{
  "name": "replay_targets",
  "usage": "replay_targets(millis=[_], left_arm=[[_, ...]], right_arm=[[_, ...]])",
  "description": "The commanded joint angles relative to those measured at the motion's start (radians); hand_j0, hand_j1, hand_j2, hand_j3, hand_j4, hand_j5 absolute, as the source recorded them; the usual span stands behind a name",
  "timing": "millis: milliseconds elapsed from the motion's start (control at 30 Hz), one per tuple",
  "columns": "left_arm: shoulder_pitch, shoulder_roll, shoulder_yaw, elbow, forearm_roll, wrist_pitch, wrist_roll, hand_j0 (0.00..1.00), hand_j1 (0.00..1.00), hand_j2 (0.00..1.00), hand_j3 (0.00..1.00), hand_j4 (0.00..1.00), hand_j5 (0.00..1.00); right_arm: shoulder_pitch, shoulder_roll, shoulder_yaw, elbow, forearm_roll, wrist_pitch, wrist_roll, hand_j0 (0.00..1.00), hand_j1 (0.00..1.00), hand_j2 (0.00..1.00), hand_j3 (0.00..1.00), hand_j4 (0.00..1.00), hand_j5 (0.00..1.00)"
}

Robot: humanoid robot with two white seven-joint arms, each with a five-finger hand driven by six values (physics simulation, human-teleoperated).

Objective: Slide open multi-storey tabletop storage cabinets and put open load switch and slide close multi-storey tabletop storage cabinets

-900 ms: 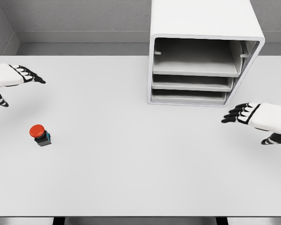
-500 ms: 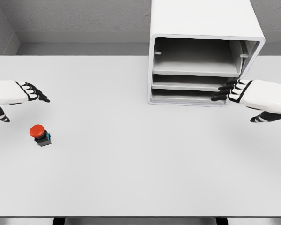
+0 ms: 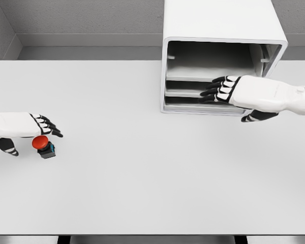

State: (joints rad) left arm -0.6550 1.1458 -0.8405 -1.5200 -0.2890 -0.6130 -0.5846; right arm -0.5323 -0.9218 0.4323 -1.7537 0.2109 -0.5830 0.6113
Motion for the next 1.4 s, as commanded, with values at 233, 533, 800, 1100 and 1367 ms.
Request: replay_targets(millis=[233, 533, 800, 1100, 1367], left_arm=[[0.000, 0.000, 0.000, -0.003, 0.004, 0.002, -0.003, 1.00, 1.00, 1.00, 1.00, 1.00, 1.00], [-0.002, 0.000, 0.006, 0.003, 0.002, 0.002, -0.008, 1.00, 1.00, 1.00, 1.00, 1.00, 1.00], [-0.002, 0.000, 0.006, 0.003, 0.002, 0.002, -0.008, 1.00, 1.00, 1.00, 1.00, 1.00, 1.00], [-0.002, 0.000, 0.006, 0.003, 0.002, 0.002, -0.008, 1.00, 1.00, 1.00, 1.00, 1.00, 1.00], [0.000, 0.003, 0.006, 0.001, 0.002, 0.002, -0.008, 1.00, 1.00, 1.00, 1.00, 1.00, 1.00]], right_arm=[[-0.057, 0.067, 0.083, 0.074, 0.007, 0.095, 0.000, 1.00, 1.00, 1.00, 1.00, 1.00, 1.00], [-0.107, 0.123, 0.092, 0.171, 0.008, 0.129, 0.000, 1.00, 1.00, 1.00, 1.00, 1.00, 1.00], [-0.181, 0.175, 0.175, 0.237, 0.019, 0.186, 0.000, 1.00, 1.00, 1.00, 1.00, 1.00, 1.00], [-0.233, 0.207, 0.210, 0.324, 0.025, 0.204, 0.000, 1.00, 1.00, 1.00, 1.00, 1.00, 1.00], [-0.242, 0.222, 0.218, 0.355, 0.030, 0.195, 0.000, 1.00, 1.00, 1.00, 1.00, 1.00, 1.00]])
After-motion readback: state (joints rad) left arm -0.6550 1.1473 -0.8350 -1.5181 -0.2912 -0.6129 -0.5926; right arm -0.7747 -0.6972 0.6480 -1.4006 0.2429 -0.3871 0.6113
